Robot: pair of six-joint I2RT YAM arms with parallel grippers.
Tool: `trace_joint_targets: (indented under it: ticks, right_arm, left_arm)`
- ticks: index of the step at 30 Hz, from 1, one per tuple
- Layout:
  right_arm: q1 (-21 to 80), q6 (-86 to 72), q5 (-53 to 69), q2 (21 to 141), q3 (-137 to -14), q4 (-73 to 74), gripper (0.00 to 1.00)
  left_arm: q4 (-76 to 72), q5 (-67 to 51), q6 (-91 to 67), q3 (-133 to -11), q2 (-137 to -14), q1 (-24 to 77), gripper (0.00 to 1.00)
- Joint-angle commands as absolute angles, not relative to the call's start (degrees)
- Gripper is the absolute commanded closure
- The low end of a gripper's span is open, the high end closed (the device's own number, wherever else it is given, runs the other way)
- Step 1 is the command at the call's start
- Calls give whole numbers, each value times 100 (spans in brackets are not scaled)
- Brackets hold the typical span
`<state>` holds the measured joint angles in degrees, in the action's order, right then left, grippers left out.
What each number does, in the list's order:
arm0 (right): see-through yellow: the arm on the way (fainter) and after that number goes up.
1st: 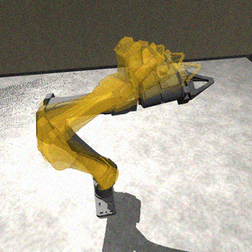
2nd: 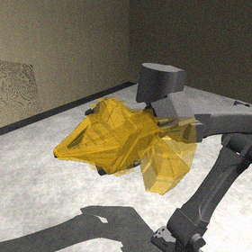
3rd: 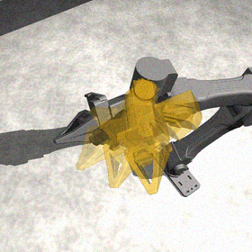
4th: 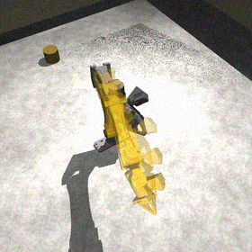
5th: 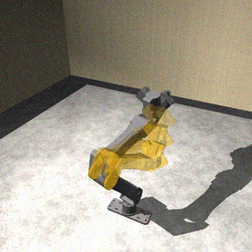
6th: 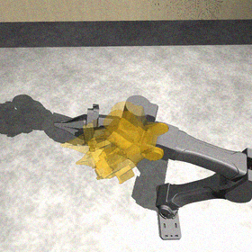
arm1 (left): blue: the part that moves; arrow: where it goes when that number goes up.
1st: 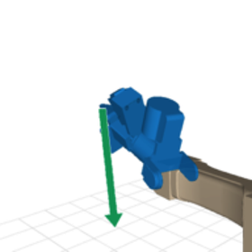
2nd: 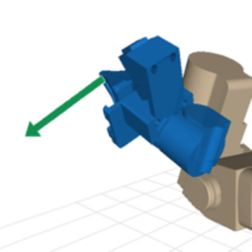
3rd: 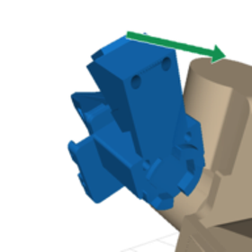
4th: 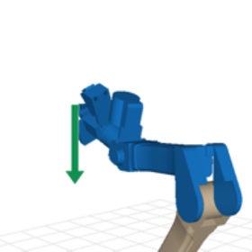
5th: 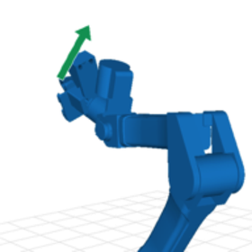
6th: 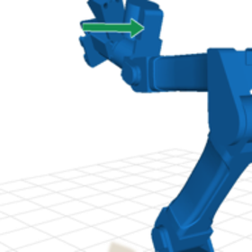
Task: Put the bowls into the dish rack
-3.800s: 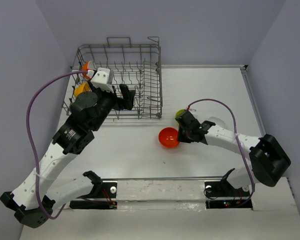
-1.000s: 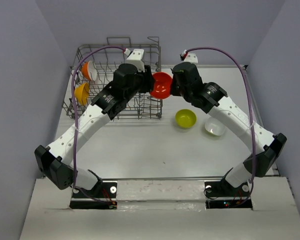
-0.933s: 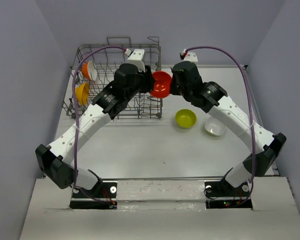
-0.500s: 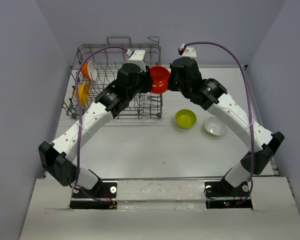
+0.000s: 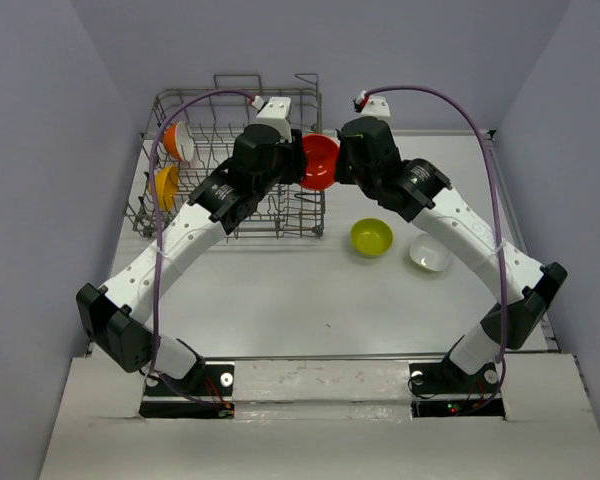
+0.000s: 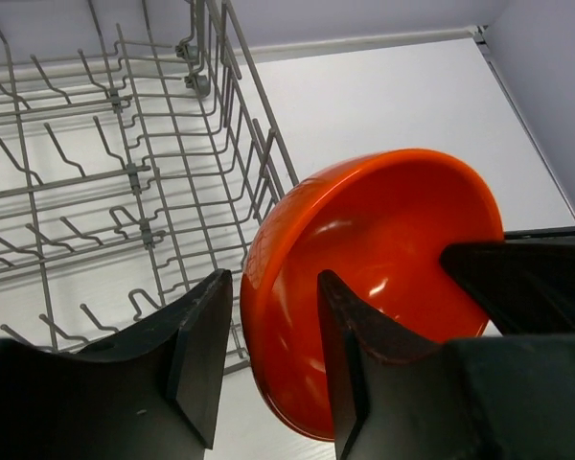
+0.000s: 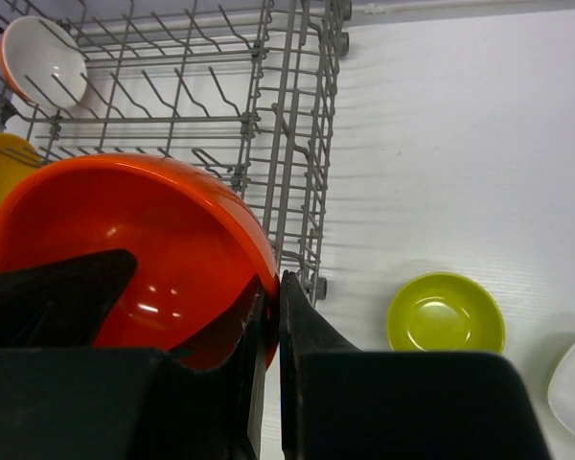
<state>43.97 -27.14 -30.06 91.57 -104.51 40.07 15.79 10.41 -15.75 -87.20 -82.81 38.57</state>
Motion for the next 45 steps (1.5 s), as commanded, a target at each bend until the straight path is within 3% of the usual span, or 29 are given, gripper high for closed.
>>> trace_joint_targets:
  ticks: [1, 5, 16, 29, 35, 38, 41, 44, 45]
  right_arm:
    - [4421, -2637, -3190, 9035, -10389, 3744, 99]
    - [4421, -2637, -3252, 9000, -10327, 3718, 99]
    - [4474, -2575, -3313, 9009, -10415, 3700, 99]
    - [4474, -2452, -3340, 9079, -10696, 3709, 99]
    - [4474, -2408, -3393, 9105, -10731, 3718, 99]
    - [4474, -2408, -3366, 9079, -10705, 3700, 99]
    - [4474, -2408, -3358, 9062, -10635, 3700, 99]
    - [4474, -2408, -3366, 9000, -10530, 3656, 86]
    - [4474, -2400, -3375, 8974, -10521, 3656, 77]
  left_arm:
    - [1371, 1055, -1450, -9018, -8227, 3894, 49]
    - [1380, 1090, -1424, -9000, -8200, 3894, 47]
    - [1459, 1099, -1406, -9044, -8271, 3894, 64]
    - [1608, 1055, -1362, -9158, -8481, 3902, 67]
    - [1635, 1099, -1336, -9149, -8481, 3894, 79]
    - [1652, 1177, -1345, -9185, -8499, 3902, 100]
    - [1617, 1248, -1345, -9211, -8446, 3894, 100]
    - [1591, 1379, -1318, -9263, -8403, 3894, 100]
    - [1582, 1467, -1301, -9298, -8394, 3894, 100]
